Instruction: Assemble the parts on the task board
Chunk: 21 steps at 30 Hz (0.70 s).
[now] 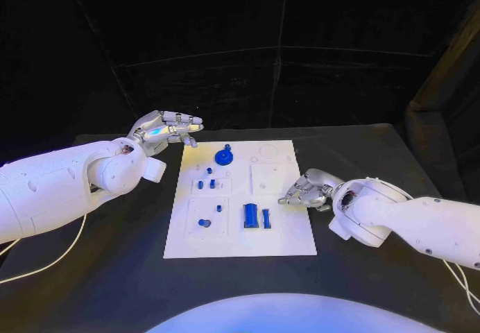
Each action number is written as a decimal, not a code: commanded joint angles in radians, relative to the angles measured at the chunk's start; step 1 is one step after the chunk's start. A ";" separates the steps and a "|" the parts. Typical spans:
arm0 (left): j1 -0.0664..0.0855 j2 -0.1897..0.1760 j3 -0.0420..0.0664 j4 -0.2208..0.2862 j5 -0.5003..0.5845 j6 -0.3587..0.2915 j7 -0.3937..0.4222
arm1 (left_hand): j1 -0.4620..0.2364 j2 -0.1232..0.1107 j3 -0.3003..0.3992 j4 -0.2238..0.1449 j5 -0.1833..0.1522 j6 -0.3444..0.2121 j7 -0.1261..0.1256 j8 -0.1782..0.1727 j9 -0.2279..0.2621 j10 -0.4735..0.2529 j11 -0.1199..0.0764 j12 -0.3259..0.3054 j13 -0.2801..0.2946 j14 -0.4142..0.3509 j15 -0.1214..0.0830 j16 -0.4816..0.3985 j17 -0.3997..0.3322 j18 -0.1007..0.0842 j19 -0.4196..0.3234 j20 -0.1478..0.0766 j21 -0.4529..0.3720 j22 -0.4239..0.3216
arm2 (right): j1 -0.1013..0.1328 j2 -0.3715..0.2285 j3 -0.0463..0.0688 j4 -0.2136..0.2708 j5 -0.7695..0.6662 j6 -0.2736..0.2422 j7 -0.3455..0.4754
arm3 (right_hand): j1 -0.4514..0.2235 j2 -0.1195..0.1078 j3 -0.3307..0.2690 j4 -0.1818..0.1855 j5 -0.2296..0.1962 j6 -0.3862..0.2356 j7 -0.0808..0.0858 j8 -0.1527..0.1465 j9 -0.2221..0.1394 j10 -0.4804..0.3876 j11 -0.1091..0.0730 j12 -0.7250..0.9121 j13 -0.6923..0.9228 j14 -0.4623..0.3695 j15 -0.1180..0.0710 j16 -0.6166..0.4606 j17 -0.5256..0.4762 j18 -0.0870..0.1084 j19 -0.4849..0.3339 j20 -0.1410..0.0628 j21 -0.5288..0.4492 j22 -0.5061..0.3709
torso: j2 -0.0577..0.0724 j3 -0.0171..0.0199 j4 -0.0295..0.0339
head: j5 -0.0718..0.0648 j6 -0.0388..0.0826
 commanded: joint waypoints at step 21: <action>-0.040 0.217 0.003 -0.299 0.151 -0.156 0.148 | -0.054 -0.012 -0.003 0.063 -0.004 0.048 -0.017 -0.072 -0.006 0.103 0.018 -0.191 -0.002 -0.004 0.078 -0.649 -0.245 0.018 -0.152 0.104 -0.379 -0.327 | 0.089 0.298 0.029 -0.613 0.861 0.133 0.797 | 0.170 0.042 0.049 -0.158 -0.085 -0.141 0.092 -0.032 -0.241 -0.287 0.137 -0.827 -0.988 -0.492 0.171 -0.853 -0.333 0.117 -0.486 0.183 -1.145 -1.026 | -0.078 -0.0003 -0.0226 | 0.006 0.150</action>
